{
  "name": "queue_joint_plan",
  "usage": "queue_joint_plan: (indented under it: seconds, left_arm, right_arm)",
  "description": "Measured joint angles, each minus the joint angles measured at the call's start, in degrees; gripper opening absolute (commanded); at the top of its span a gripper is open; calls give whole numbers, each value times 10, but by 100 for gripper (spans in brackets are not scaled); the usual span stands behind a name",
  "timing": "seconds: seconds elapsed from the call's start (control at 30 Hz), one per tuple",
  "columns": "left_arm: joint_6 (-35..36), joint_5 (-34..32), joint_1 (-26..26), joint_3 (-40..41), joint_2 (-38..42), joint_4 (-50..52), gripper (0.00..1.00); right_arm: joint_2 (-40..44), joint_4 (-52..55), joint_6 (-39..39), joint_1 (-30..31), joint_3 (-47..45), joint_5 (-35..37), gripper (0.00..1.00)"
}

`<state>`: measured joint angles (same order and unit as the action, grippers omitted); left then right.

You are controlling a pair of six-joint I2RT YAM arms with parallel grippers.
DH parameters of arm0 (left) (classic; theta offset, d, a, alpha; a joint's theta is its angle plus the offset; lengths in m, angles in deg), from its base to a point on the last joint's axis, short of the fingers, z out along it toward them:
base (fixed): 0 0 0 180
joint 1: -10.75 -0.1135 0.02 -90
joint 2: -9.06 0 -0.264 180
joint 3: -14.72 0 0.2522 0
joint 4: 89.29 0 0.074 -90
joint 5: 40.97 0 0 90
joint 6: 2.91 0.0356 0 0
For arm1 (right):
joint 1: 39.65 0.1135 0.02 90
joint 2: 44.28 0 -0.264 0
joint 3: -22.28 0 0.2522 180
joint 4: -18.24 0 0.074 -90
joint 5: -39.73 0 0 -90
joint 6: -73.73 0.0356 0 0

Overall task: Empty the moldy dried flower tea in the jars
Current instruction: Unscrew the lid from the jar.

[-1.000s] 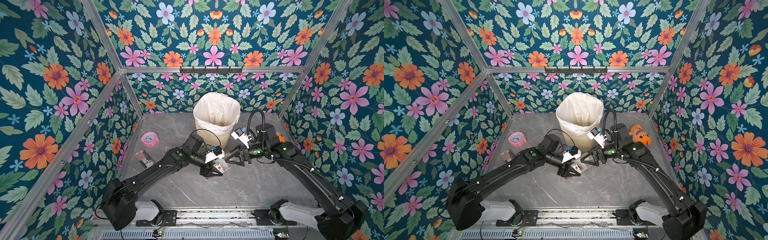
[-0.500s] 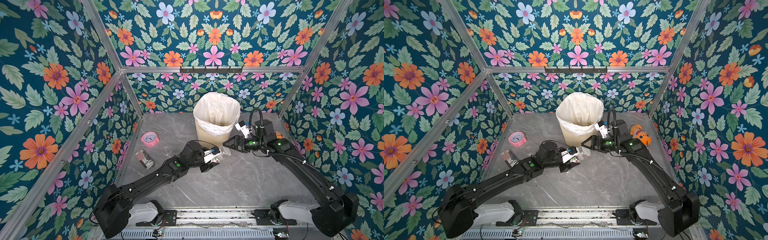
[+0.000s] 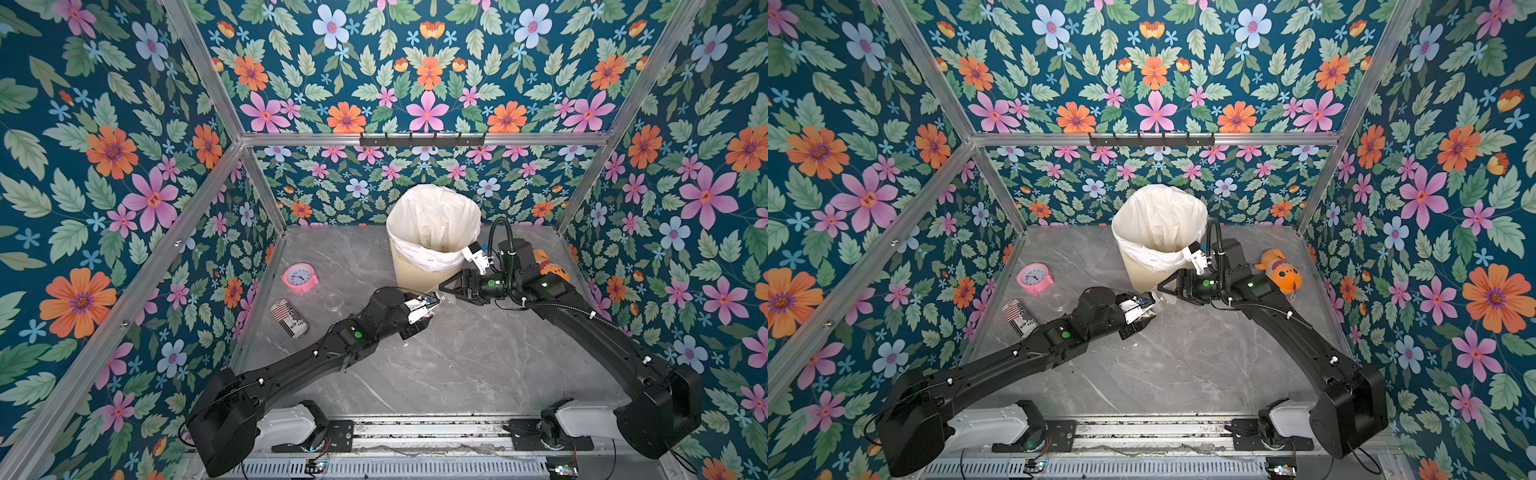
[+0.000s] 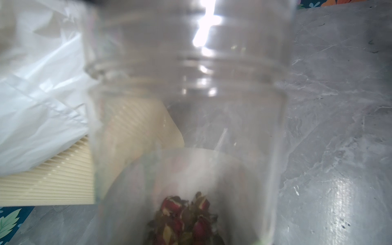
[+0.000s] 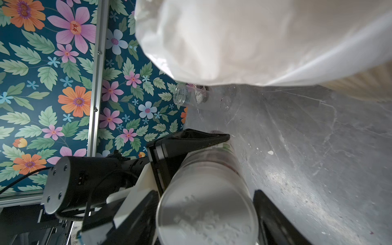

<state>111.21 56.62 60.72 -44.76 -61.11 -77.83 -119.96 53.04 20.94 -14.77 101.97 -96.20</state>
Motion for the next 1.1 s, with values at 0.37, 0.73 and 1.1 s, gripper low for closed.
queue_joint_plan:
  seconds: [0.37, 0.73, 1.1]
  left_arm:
    - [-21, 144, -5, -30, 5, 77, 59]
    - [-49, 319, -12, -83, -32, 169, 57]
    - [-29, 222, -9, -26, 8, 81, 58]
  right_arm:
    - [37, 33, -81, -1, -12, -45, 68]
    - [79, 24, -141, -7, -51, -111, 68]
    - [48, 30, -116, -17, 15, -69, 85]
